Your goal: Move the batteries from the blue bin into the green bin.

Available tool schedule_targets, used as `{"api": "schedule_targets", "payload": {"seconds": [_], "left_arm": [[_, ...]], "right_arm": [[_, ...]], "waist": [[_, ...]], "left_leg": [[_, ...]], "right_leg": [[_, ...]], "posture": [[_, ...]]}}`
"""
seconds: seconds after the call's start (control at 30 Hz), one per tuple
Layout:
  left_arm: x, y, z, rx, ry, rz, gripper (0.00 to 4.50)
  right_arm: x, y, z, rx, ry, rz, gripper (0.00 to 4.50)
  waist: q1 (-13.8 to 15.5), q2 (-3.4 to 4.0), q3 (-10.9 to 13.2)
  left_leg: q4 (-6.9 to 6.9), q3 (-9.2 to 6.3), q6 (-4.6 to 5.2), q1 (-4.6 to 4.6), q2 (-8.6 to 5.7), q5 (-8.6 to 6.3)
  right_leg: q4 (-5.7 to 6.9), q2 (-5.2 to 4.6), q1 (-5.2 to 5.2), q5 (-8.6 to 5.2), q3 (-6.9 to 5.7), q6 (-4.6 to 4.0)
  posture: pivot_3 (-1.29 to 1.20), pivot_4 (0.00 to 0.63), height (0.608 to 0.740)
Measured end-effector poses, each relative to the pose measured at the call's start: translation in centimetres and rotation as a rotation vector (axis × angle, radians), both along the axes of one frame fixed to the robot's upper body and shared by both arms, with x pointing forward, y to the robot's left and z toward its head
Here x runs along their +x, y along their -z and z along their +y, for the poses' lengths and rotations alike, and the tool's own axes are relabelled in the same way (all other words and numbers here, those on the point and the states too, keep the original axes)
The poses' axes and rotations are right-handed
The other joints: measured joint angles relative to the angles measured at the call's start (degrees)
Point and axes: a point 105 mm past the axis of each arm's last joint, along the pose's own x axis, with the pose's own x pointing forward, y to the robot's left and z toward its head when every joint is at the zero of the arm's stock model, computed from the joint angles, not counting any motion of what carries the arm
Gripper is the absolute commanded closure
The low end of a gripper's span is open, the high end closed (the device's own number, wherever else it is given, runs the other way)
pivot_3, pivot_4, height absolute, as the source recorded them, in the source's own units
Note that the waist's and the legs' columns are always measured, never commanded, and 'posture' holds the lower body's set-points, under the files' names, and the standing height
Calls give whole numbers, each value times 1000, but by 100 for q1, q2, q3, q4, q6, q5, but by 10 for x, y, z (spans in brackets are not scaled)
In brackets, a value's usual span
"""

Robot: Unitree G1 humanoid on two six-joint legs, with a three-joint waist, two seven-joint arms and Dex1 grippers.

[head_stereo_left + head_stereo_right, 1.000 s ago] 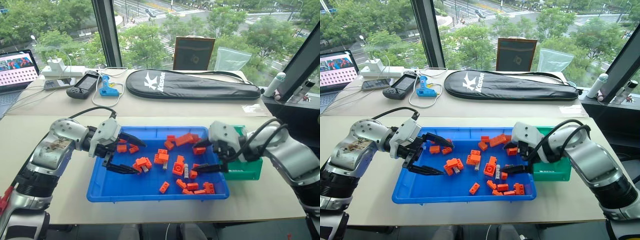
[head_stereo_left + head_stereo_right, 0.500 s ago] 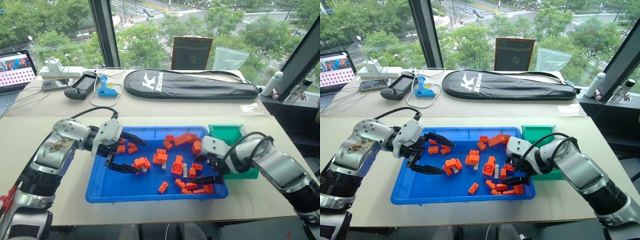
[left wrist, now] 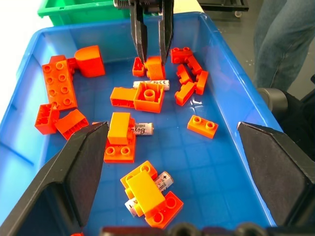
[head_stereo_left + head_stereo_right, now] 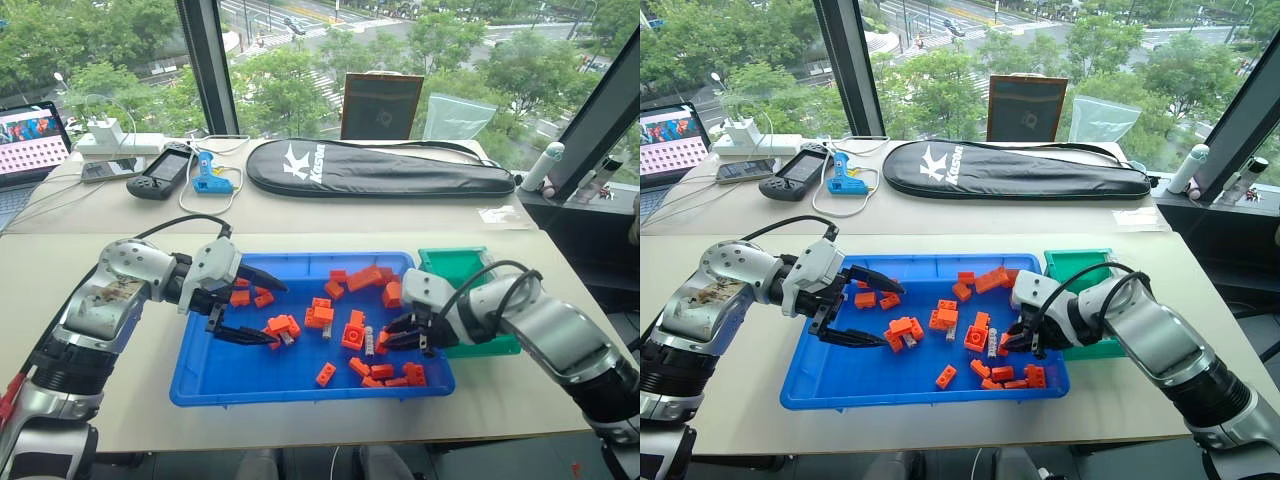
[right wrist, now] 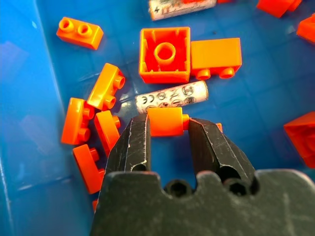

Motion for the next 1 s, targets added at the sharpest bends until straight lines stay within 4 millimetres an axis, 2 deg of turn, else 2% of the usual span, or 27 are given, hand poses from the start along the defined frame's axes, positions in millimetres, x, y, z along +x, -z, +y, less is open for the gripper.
{"api": "schedule_targets", "payload": {"seconds": [0.2, 0.33, 0.37, 0.5, 0.6, 0.63, 0.67, 0.8, 0.9, 1.0], "left_arm": [[0, 0, 0, -2, -5, -5, 0], [-1, 1, 0, -3, -6, -3, 0], [-1, 2, 1, -4, -8, 1, 0], [-2, 3, 2, -2, -8, 5, 0], [0, 4, 4, -4, -16, 13, 0], [0, 4, 4, -4, -17, 15, 0], [1, 5, 5, -5, -21, 18, 0], [3, 2, 4, -5, -15, -2, 0], [4, 0, 4, -8, -14, -9, 0], [4, 0, 2, -11, -8, -8, 0]], "right_arm": [[31, -24, -1, 11, 46, -139, 3687], [61, -21, 1, -3, 93, -250, 3687], [66, -18, 2, -10, 92, -273, 2884], [78, -19, -1, -44, 118, -336, 1582], [75, -20, 2, -33, 93, -319, 526], [73, -21, 3, -27, 87, -314, 526], [70, -26, 6, -4, 68, -309, 256], [40, -35, 22, 76, -34, -215, 256], [18, -31, 31, 92, -103, -140, 256], [5, -23, 31, 91, -125, -78, 256]], "waist": [[0, 0, 0], [-10, 0, 0], [-9, 0, 0], [9, 0, 0], [9, 1, 0], [6, 1, 0], [3, 1, 1], [5, 1, 1], [5, 1, 1], [12, 1, 1]], "left_leg": [[0, 2, 0, -2, -1, 0], [-2, 4, 0, -3, -1, 0], [-2, 3, 0, -4, -1, 0], [-2, 4, 0, -7, -3, 0], [-2, 4, 0, -8, -3, 0], [-2, 4, 0, -8, -2, 0], [-3, 3, 0, -8, -1, 0], [-4, 1, 0, -8, 0, 0], [-3, 0, 0, -7, 0, 0], [-1, 1, 0, -7, -1, 0]], "right_leg": [[0, 0, -2, 0, 0, 0], [0, 0, -5, 0, 1, 0], [0, 0, -5, 0, 1, 0], [-1, -4, -5, 0, 0, 0], [-1, -3, -7, 0, 0, 0], [-1, -2, -7, 0, -1, 0], [-1, -1, -7, 0, -1, 0], [0, -1, -7, 0, -3, 0], [-1, -2, -4, 0, -3, 0], [0, -3, -3, 0, -3, 0]], "posture": [[0, 150, 734], [0, 150, 734], [0, 150, 734], [0, 150, 734], [0, 150, 734], [0, 150, 734], [0, 150, 734], [0, 150, 734], [0, 150, 734], [0, 150, 734]]}}
